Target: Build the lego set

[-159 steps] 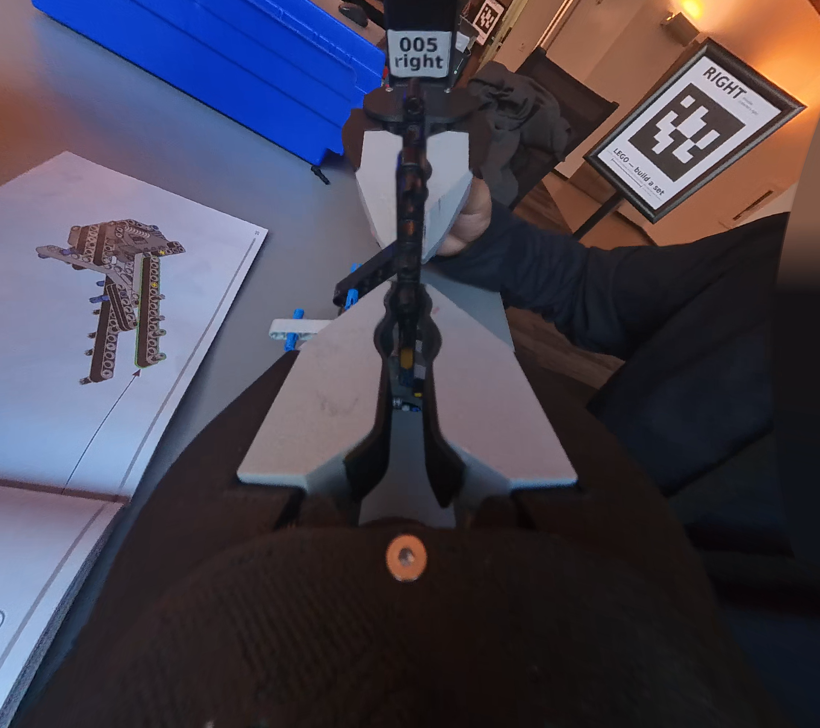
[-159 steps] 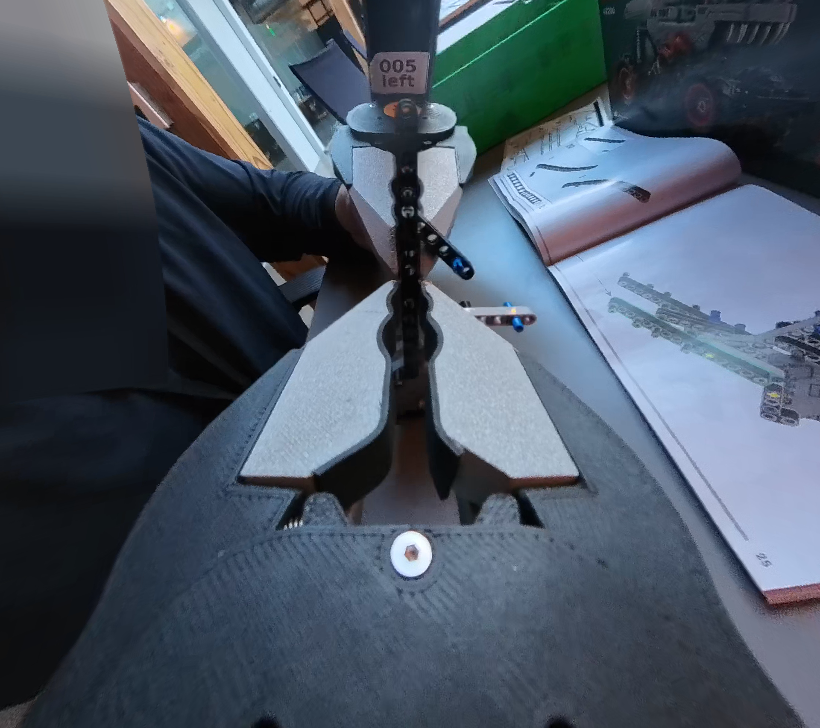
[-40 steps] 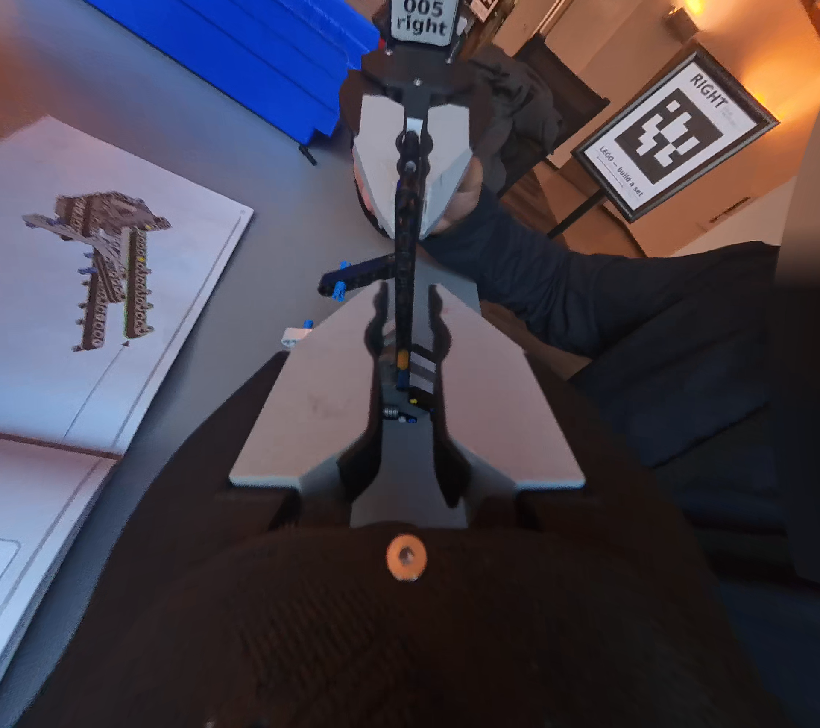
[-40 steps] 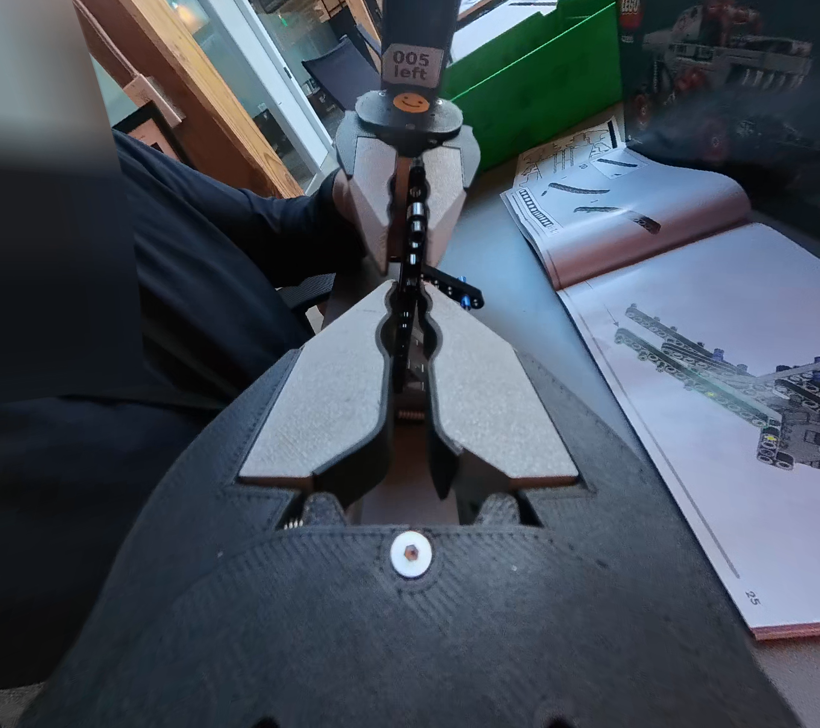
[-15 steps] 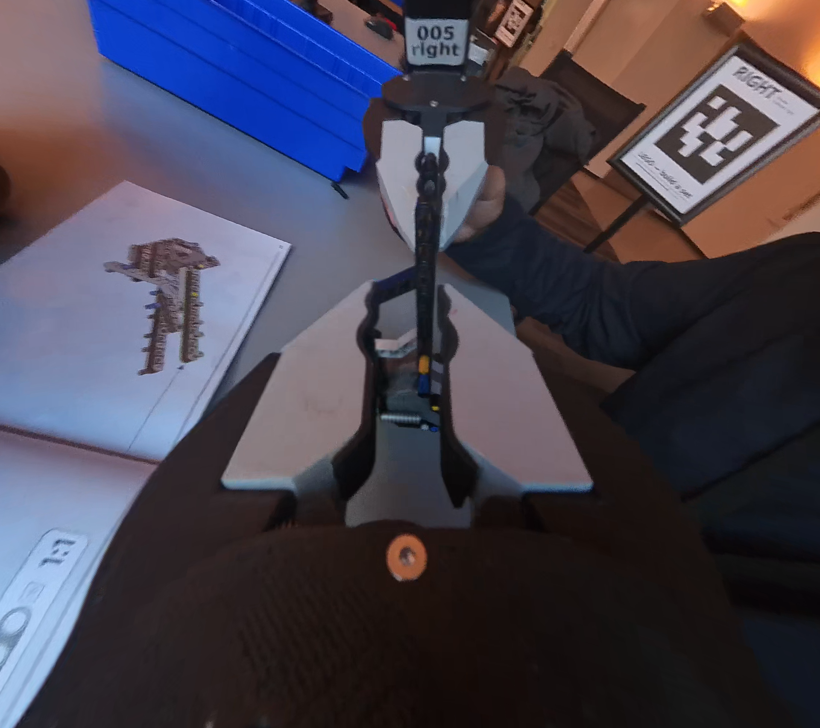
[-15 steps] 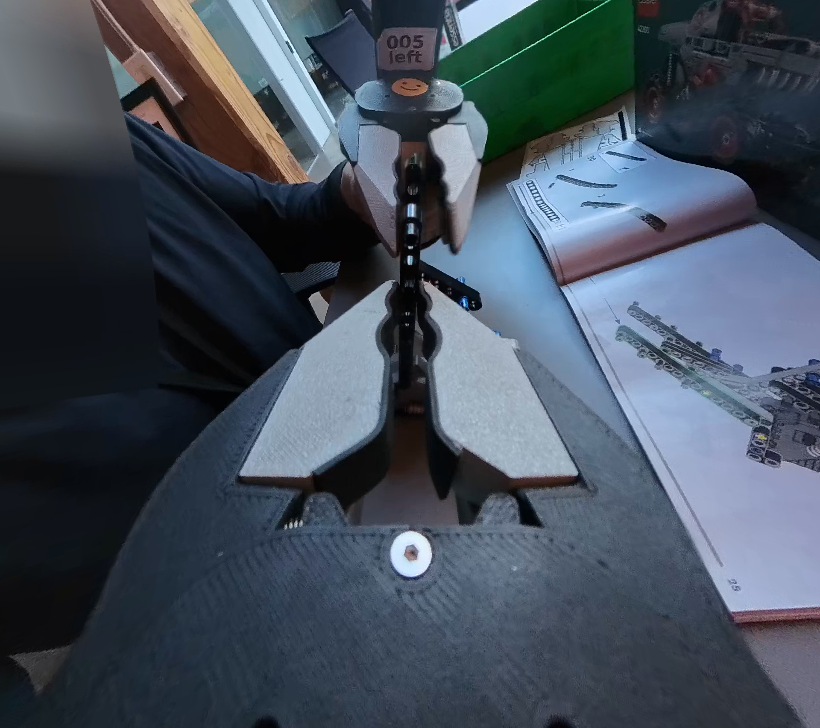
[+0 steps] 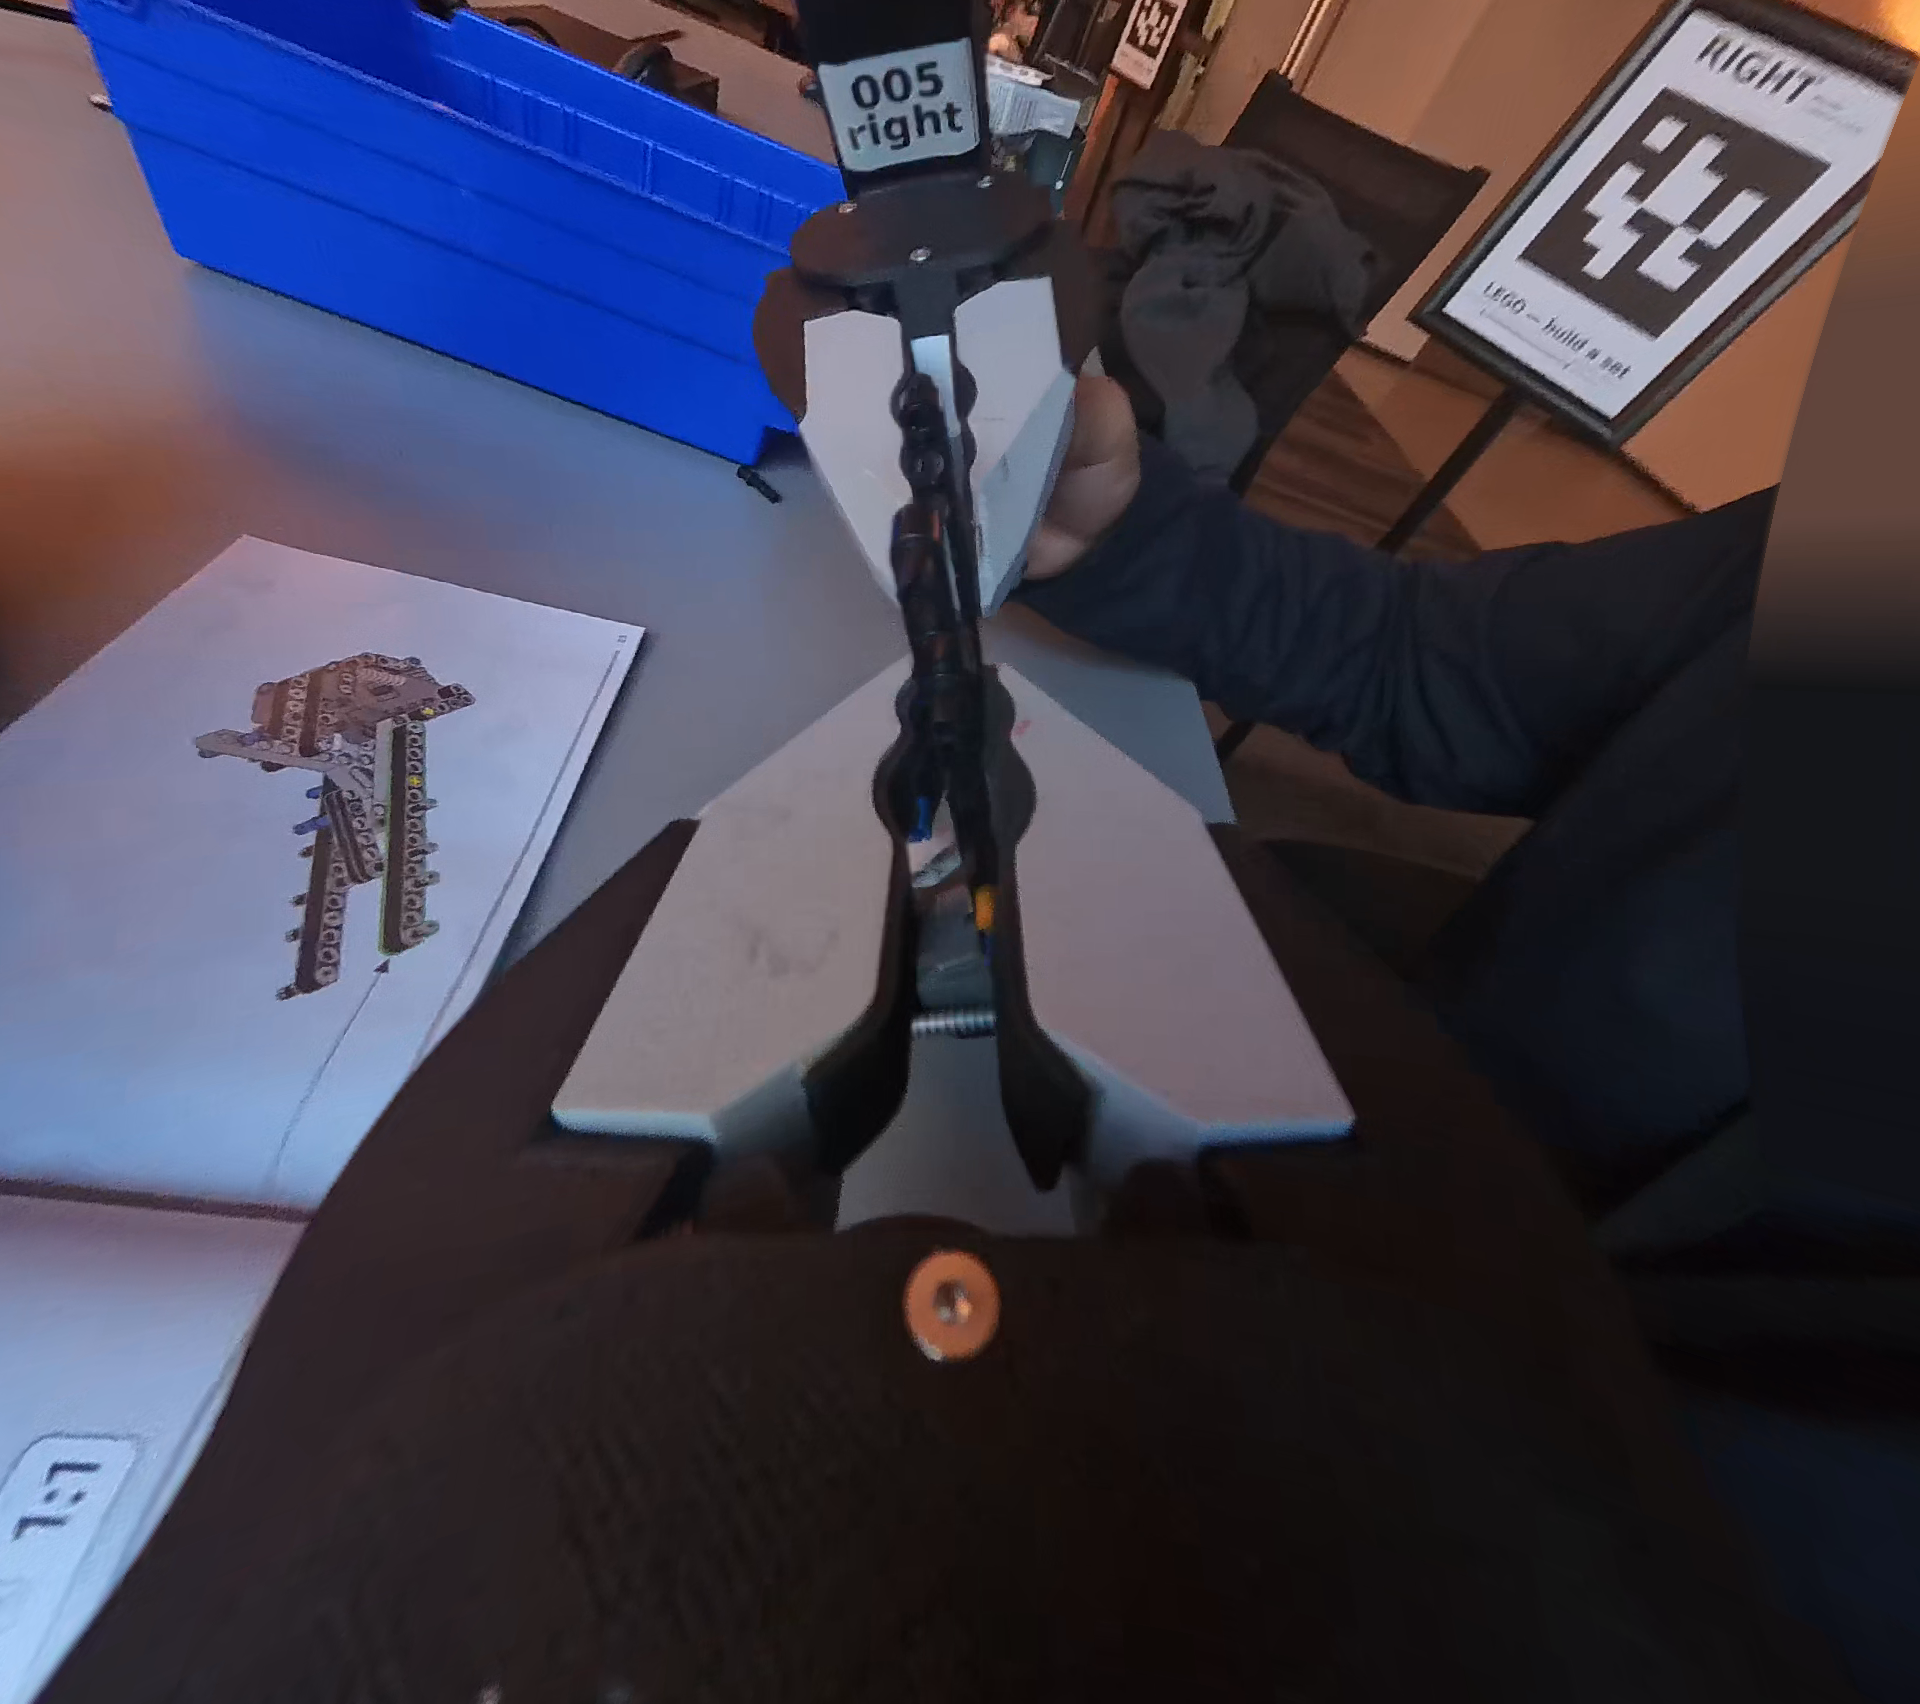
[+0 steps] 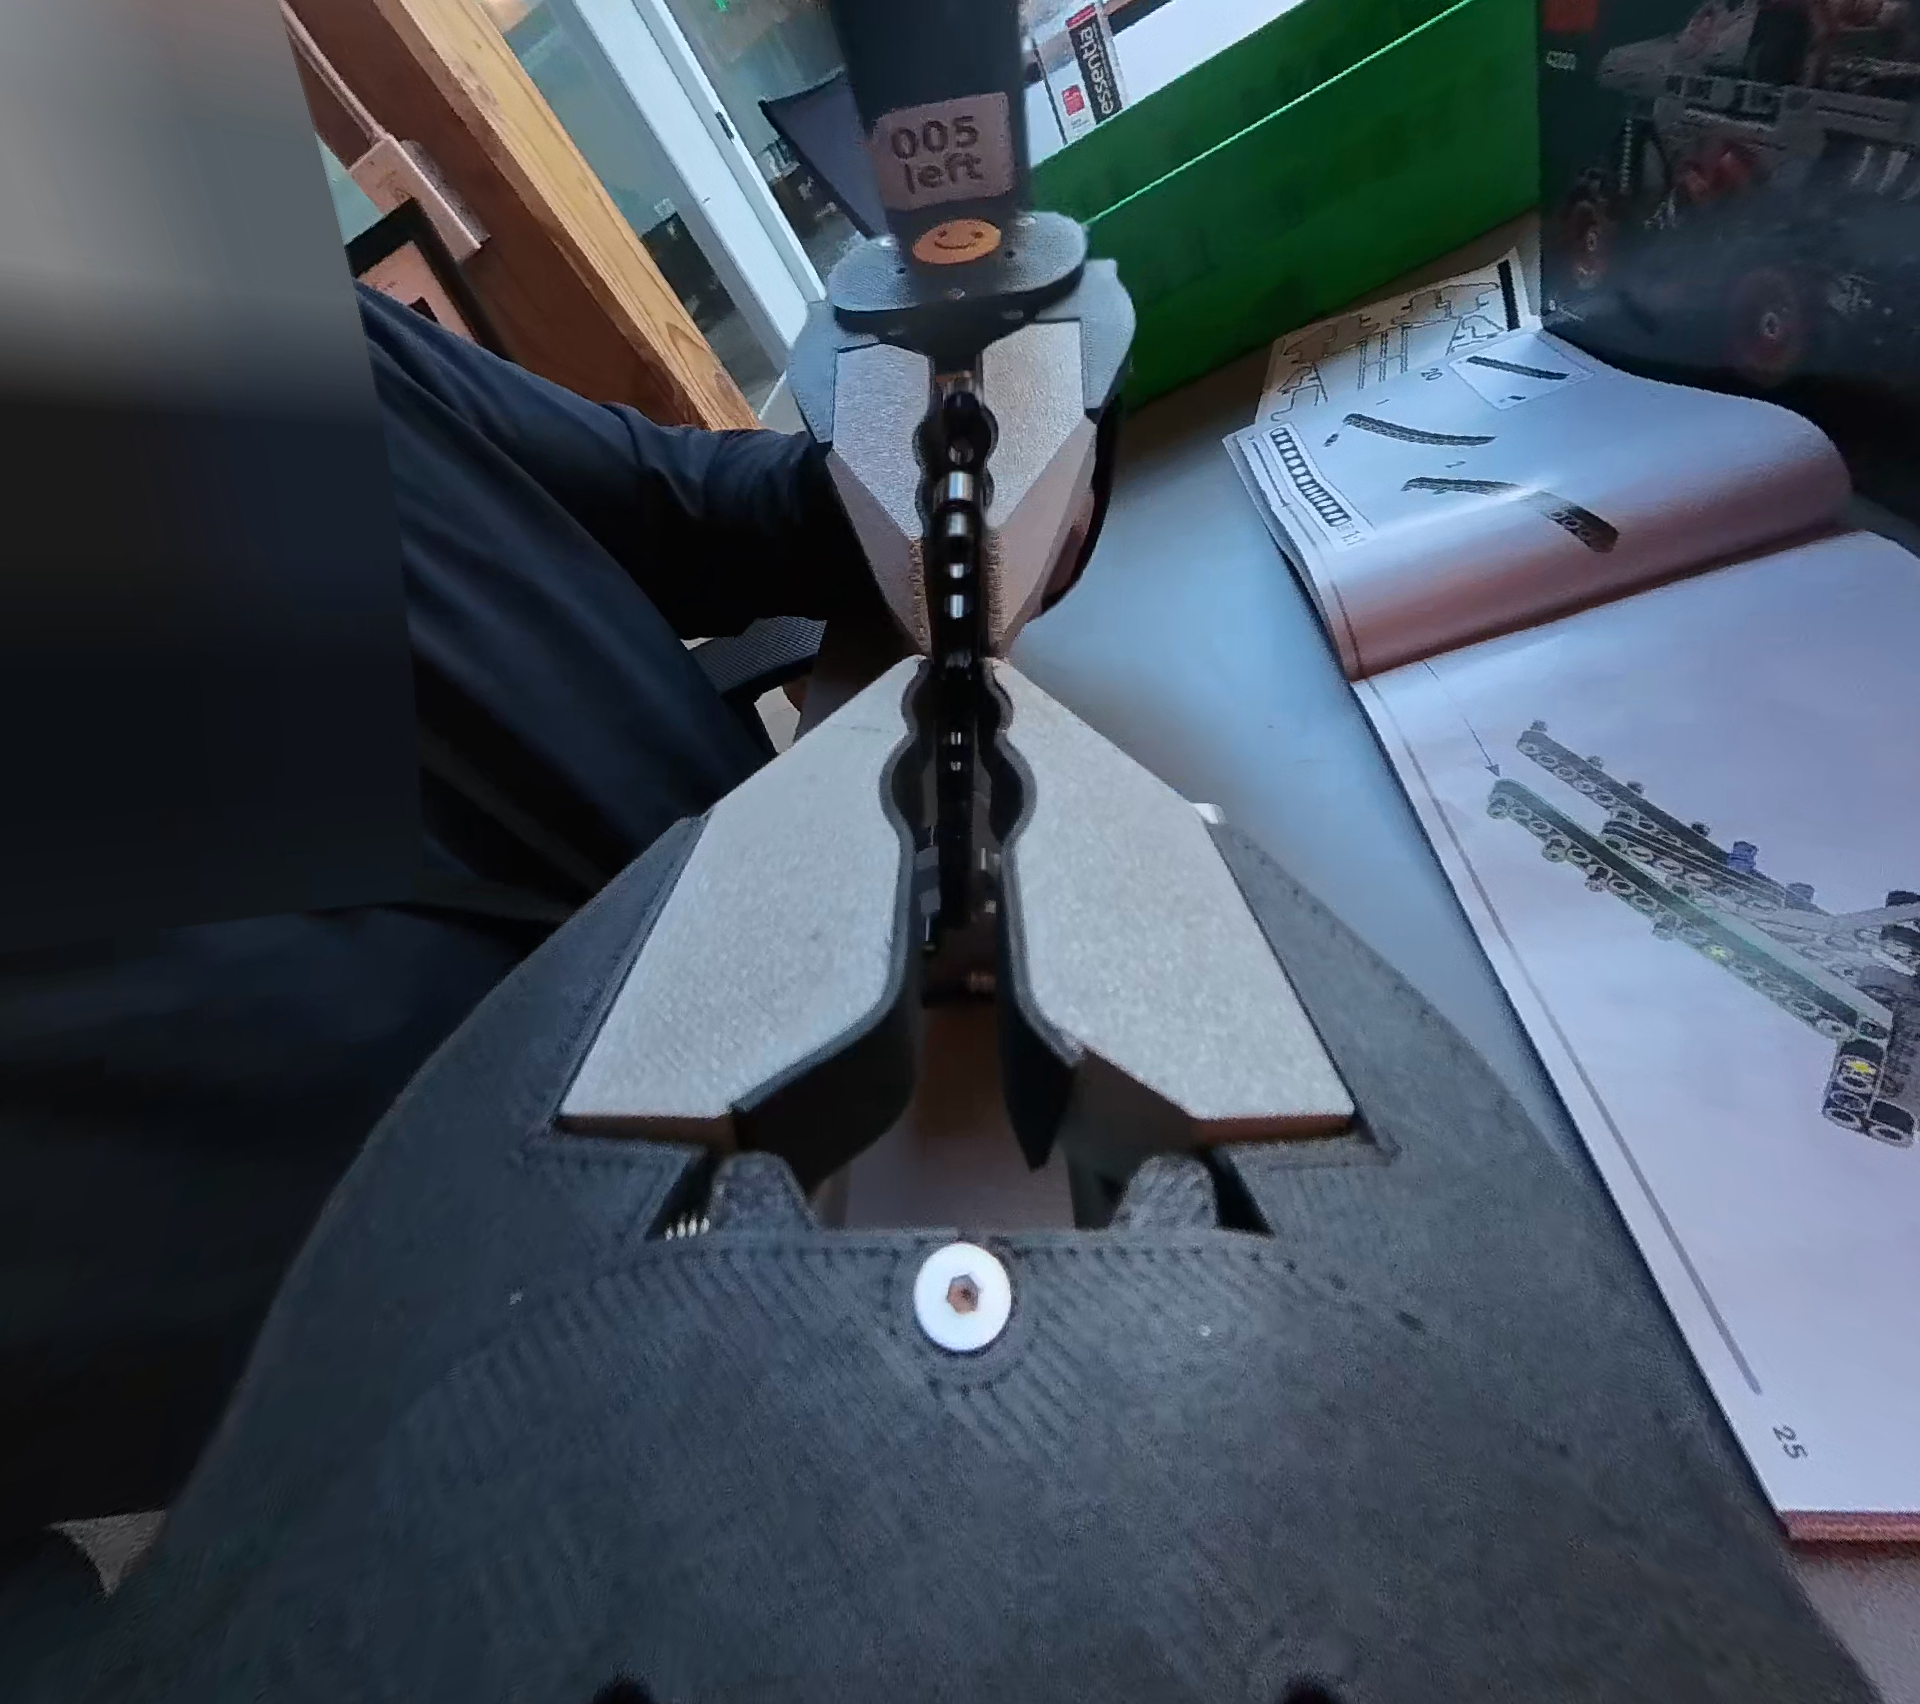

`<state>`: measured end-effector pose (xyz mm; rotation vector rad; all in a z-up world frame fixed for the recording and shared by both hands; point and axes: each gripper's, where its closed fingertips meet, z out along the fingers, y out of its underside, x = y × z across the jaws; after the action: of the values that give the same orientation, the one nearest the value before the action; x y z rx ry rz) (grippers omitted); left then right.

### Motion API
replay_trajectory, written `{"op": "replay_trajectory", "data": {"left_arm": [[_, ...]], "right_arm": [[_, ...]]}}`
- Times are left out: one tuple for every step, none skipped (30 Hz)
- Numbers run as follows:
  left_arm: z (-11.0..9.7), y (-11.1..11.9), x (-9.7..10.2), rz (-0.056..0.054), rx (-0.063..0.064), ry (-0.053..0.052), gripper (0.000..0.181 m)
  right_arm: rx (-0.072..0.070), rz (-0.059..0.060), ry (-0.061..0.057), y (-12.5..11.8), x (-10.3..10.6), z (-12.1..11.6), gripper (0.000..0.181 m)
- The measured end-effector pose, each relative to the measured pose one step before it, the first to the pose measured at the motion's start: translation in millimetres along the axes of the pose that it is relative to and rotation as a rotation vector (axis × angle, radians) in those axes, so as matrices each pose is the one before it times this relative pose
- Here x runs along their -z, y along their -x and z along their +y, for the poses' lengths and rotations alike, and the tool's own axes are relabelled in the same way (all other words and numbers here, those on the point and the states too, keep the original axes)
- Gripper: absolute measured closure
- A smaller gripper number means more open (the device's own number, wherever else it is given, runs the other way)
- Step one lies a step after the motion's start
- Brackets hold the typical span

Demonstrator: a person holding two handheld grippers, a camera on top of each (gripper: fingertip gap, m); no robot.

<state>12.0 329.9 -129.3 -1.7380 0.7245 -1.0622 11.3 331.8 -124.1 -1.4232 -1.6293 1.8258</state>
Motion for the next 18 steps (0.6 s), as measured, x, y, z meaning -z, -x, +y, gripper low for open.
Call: {"op": "replay_trajectory", "data": {"left_arm": [[-0.12, -0.86, -0.48, 0.0157, 0.0204, -0.0065, 0.175], [0.28, 0.64, -0.37, 0.0062, 0.0177, -0.0024, 0.175], [0.39, 0.49, -0.30, 0.0067, 0.0155, 0.0032, 0.175], [0.74, -0.35, -0.55, 0.0095, 0.0137, 0.0082, 0.175], [0.24, 0.66, -0.58, 0.0021, 0.0136, 0.0026, 0.175], [0.09, 0.38, -0.16, 0.0045, 0.0107, -0.0005, 0.176], [0.18, 0.11, 0.07, 0.0055, 0.0109, -0.0012, 0.176], [-0.02, 0.36, 0.34, 0.0018, 0.0065, -0.0027, 0.176], [0.43, -1.10, 0.41, 0.0078, 0.0042, 0.0013, 0.176], [1.36, -1.19, 0.13, 0.0052, 0.0033, 0.0096, 0.176], [0.35, -0.47, 0.37, -0.0028, 0.0015, 0.0055, 0.176], [-0.36, 0.18, 0.73, -0.0045, -0.0057, 0.0007, 0.176], [-0.31, 0.67, 0.67, -0.0042, 0.0004, -0.0022, 0.176], [-0.11, 0.67, 0.48, -0.0014, 0.0050, -0.0037, 0.176], [0.79, -1.54, -0.16, 0.0143, 0.0066, 0.0031, 0.176], [2.68, -2.80, -1.83, 0.0161, 0.0040, 0.0149, 0.176], [1.43, -0.87, -0.81, 0.0018, 0.0064, 0.0074, 0.176], [-1.56, 2.34, 0.64, -0.0163, 0.0014, -0.0119, 0.176]], "right_arm": [[0.0008, -0.0074, 0.0029, 1.03, 0.22, 0.32, 0.177], [0.0018, 0.0037, 0.0037, -0.61, 0.13, 0.51, 0.177], [-0.0011, 0.0007, 0.0089, -0.09, -0.02, 0.87, 0.177], [-0.0014, 0.0000, 0.0152, 0.13, 0.04, 1.38, 0.176], [0.0011, 0.0060, 0.0086, -0.72, 0.19, 0.53, 0.176], [0.0015, 0.0015, 0.0065, -0.29, -0.05, 0.14, 0.177], [0.0009, 0.0004, 0.0087, -0.29, -0.42, 0.22, 0.177], [-0.0002, 0.0008, 0.0062, -0.32, -0.67, -0.17, 0.177], [0.0036, -0.0080, 0.0100, 1.06, -0.88, 0.34, 0.177], [0.0030, -0.0066, 0.0173, 1.01, -1.01, 1.01, 0.176], [0.0019, -0.0009, 0.0100, 0.13, -0.83, 0.05, 0.176], [0.0020, 0.0005, 0.0026, -0.23, -0.81, -0.82, 0.176], [-0.0002, 0.0025, 0.0007, -0.81, -0.88, -0.74, 0.176], [0.0001, 0.0018, -0.0005, -0.85, -1.17, -0.67, 0.176], [0.0036, -0.0137, 0.0022, 1.83, -2.13, 0.27, 0.176], [0.0009, -0.0204, 0.0192, 2.66, -2.94, 2.78, 0.176], [-0.0062, -0.0063, 0.0124, 0.55, 0.01, 1.32, 0.176], [0.0014, 0.0222, -0.0125, -2.65, 0.58, -1.77, 0.176]]}}
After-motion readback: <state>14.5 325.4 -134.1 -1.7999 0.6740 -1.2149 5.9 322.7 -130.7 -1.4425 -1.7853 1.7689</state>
